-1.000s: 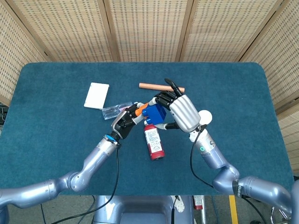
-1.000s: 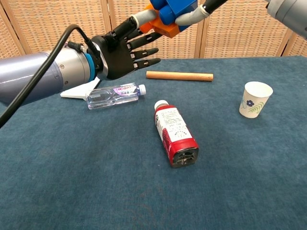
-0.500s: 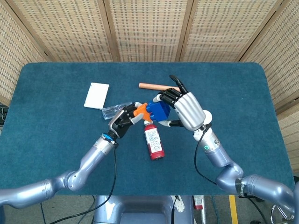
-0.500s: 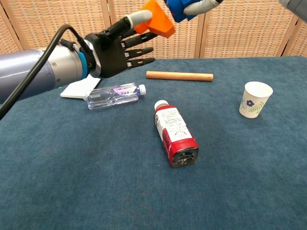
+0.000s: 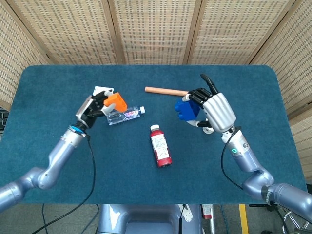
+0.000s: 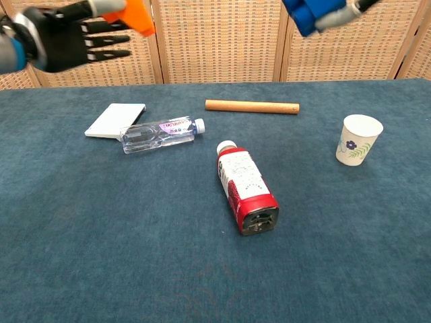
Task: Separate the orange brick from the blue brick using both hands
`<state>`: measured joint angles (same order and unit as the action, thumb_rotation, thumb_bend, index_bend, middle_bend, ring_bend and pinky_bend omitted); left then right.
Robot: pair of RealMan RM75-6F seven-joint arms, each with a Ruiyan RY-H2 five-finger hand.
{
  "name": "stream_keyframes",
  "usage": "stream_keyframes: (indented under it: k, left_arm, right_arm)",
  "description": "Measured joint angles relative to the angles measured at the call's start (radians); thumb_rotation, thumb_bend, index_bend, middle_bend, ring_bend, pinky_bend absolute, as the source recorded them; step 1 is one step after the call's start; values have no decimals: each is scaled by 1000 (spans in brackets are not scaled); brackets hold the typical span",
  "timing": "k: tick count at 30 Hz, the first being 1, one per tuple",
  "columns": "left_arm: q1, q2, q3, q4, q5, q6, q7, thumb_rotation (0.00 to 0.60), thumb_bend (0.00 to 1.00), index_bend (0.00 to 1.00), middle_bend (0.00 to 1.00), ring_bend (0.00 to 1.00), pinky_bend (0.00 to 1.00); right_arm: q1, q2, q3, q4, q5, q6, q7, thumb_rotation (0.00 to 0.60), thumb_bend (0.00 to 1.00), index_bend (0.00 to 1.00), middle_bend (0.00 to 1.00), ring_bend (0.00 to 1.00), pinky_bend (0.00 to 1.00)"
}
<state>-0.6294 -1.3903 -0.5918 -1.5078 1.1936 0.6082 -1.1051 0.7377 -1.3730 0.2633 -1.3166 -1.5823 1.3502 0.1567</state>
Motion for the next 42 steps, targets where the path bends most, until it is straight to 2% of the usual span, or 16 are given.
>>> stream_keyframes:
  k: [4, 8, 10, 12, 14, 15, 16, 18, 19, 22, 25, 29, 33, 39, 42]
  left_arm:
    - [11, 42, 40, 38, 54, 26, 130, 600, 496, 557, 561, 0, 0]
    - [21, 70, 94, 78, 86, 69, 343, 600, 496, 557, 545, 0, 0]
    - [27, 83, 124, 96, 94, 93, 472, 600, 497, 557, 535, 0, 0]
    - [33, 91, 155, 116, 95, 121, 596, 600, 496, 555, 486, 0, 0]
    - [39, 93, 181, 133, 89, 147, 691, 600, 475, 488, 348, 0, 0]
    - [42, 91, 198, 146, 84, 166, 748, 600, 441, 391, 229, 0, 0]
    - [44, 89, 211, 156, 79, 179, 785, 600, 387, 253, 115, 0, 0]
    - [48, 79, 245, 182, 66, 204, 851, 600, 285, 62, 11, 0, 0]
    - [49, 73, 259, 192, 59, 212, 868, 600, 225, 10, 0, 0, 0]
    - [50, 64, 287, 203, 41, 219, 879, 600, 115, 0, 0, 0, 0]
    - [55, 68, 292, 194, 40, 232, 869, 600, 68, 0, 0, 0, 0]
    - [73, 87, 297, 170, 45, 269, 857, 600, 50, 0, 0, 0, 0]
    - [113, 130, 306, 101, 51, 335, 865, 600, 38, 0, 0, 0, 0]
    - [210, 214, 329, -48, 60, 488, 908, 600, 26, 0, 0, 0, 0]
    - [283, 256, 351, -127, 72, 597, 932, 600, 25, 0, 0, 0, 0]
  right_arm:
    - [-26, 2, -39, 48, 14, -30, -7, 600, 134, 664, 640, 374, 38]
    - [-47, -1, -74, 89, 29, -61, -16, 600, 121, 658, 633, 374, 38]
    - [-56, -2, -89, 100, 33, -75, -18, 600, 51, 586, 596, 371, 39]
    - [-62, -4, -103, 111, 33, -85, -23, 600, 2, 431, 476, 323, 34]
    - [-65, -4, -112, 120, 30, -92, -32, 600, 0, 217, 254, 185, 11]
    - [-66, -3, -119, 121, 29, -101, -35, 600, 0, 160, 188, 136, 4]
    - [-67, -1, -124, 119, 29, -110, -37, 600, 0, 98, 113, 78, 0]
    - [-68, 9, -134, 108, 32, -136, -42, 600, 0, 48, 41, 22, 0]
    - [-68, 14, -136, 98, 35, -145, -45, 600, 0, 37, 22, 10, 0]
    - [-74, 34, -137, 53, 46, -154, -53, 600, 0, 26, 3, 2, 0]
    - [-84, 59, -133, -1, 55, -149, -55, 600, 0, 16, 0, 0, 0]
    - [-107, 93, -130, -67, 60, -123, -42, 600, 0, 15, 0, 0, 0]
    - [-157, 125, -141, -111, 49, -57, -15, 600, 0, 13, 0, 0, 0]
    - [-269, 145, -179, -83, 30, 68, 20, 600, 0, 0, 0, 0, 0]
    - [-328, 149, -197, -68, 29, 123, 13, 600, 0, 0, 0, 0, 0]
